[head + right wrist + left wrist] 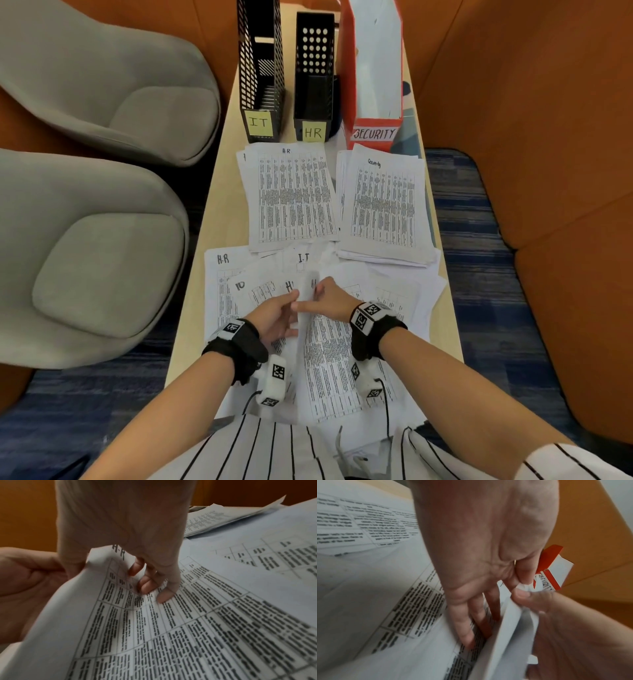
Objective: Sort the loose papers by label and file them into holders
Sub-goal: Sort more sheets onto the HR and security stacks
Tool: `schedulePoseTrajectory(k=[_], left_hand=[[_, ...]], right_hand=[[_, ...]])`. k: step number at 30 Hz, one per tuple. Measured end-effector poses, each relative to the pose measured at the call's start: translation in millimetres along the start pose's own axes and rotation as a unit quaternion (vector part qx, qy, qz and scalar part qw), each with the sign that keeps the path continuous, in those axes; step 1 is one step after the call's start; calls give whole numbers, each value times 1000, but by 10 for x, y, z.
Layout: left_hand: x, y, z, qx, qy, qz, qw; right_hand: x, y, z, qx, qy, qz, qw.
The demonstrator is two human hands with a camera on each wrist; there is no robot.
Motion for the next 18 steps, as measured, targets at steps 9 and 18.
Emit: schedulePoseTrajectory(k=[9,18], left_hand=[[12,92,-230,-128,-22,26,991],[-89,0,-1,-72,211,3,975]], right_hand=[[-207,-128,-281,-87,93,121,984],[-111,-72,-139,-7,108,64,992]])
Point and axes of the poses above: each hand's wrist, its own y-axis towards the middle knuckle, its own z-axis out of the palm, x = y × z, the point moved 1 cm from there along y, towards the middle knuckle, and after that the axes turned 10 degrees about -z, right-handed, at the moved point
